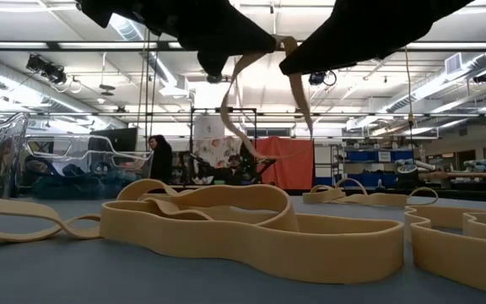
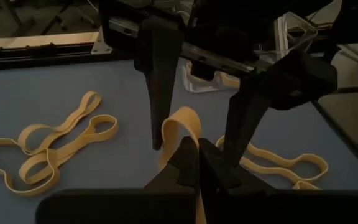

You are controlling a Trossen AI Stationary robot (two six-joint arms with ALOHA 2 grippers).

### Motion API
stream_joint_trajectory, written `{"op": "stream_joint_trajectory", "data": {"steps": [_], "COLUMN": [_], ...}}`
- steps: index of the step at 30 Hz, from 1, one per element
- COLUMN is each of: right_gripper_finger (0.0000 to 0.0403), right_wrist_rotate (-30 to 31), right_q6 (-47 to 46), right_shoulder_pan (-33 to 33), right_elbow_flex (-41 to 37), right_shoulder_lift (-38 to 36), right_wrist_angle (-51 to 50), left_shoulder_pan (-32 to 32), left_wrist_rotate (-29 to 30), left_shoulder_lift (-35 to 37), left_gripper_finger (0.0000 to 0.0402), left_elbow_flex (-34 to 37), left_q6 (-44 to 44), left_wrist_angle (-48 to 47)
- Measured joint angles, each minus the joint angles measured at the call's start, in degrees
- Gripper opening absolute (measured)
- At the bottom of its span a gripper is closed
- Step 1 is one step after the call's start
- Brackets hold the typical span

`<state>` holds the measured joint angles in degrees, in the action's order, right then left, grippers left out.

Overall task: Sort rubber bands into baskets
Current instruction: Put the yellow rubber band into the bottom right transparent bin

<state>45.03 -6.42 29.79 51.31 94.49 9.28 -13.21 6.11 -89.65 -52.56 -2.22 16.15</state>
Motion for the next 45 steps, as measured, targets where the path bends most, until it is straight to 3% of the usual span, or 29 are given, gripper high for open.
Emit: {"op": "stream_joint_trajectory", "data": {"steps": [10,33,45], "right_gripper_finger": [0.0192,0.0011,0.0004], "right_wrist_rotate": [-4.46,-6.14,-6.04], "right_q6": [-3.74,-5.93,-11.00], "right_shoulder_pan": [0.01,1.50,2.00], "right_elbow_flex": [0.00,0.00,0.00], "right_shoulder_lift": [-0.26,-0.26,-0.26], "right_wrist_angle": [0.44,0.04,0.08], "left_shoulder_pan": [-1.17,-3.97,-4.55], "left_wrist_rotate": [-0.05,-0.11,0.98], "left_shoulder_lift": [0.00,0.00,1.61], "left_gripper_finger": [0.0005,0.0005,0.0005], "left_elbow_flex": [0.00,0.00,0.00], "left_q6": [-2.52,-2.56,-2.58], "left_wrist_angle": [0.74,0.76,-0.24]}}
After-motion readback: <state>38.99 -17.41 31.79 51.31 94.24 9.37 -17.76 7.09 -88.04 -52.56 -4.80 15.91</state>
